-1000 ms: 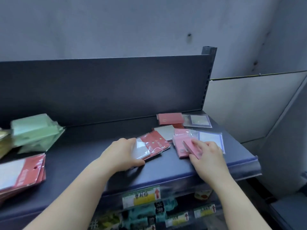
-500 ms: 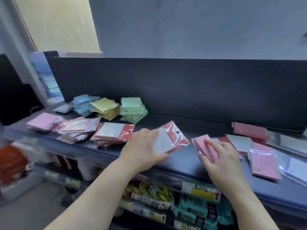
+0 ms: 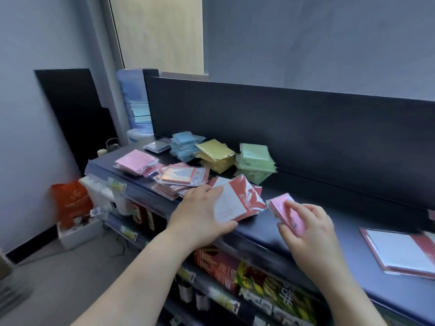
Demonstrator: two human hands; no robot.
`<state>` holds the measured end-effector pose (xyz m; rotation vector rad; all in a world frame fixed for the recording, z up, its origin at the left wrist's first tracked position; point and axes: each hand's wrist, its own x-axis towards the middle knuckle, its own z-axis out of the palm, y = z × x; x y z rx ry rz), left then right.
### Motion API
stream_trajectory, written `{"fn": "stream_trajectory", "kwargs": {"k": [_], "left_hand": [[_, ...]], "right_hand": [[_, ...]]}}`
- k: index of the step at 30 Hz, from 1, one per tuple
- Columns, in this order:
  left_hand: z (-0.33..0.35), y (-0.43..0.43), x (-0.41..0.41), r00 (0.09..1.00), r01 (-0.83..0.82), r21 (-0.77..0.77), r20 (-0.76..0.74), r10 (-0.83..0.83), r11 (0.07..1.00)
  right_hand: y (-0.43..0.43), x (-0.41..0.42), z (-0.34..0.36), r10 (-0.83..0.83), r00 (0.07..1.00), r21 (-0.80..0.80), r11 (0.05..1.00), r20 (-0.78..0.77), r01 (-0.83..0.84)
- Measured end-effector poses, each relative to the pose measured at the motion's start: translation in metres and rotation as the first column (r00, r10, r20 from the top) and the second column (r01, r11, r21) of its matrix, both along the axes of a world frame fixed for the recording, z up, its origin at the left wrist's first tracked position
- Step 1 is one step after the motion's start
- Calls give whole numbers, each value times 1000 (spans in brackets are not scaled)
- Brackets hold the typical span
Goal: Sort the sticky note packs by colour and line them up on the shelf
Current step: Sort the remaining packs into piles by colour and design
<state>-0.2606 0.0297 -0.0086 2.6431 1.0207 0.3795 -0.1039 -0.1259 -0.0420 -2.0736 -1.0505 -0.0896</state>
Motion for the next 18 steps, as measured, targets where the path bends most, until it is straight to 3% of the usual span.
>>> {"fn": "stream_trajectory", "kwargs": {"k": [8,18], "left_hand": [[1,68,8,975,219,9,18,-220,976],[3,107,51,854,521,55,-57,-518,852]], "right_hand": [[55,-28,6,-181,983,6,984,45,181],[70,-51,11,-453,890,-9,891,50,454]]}}
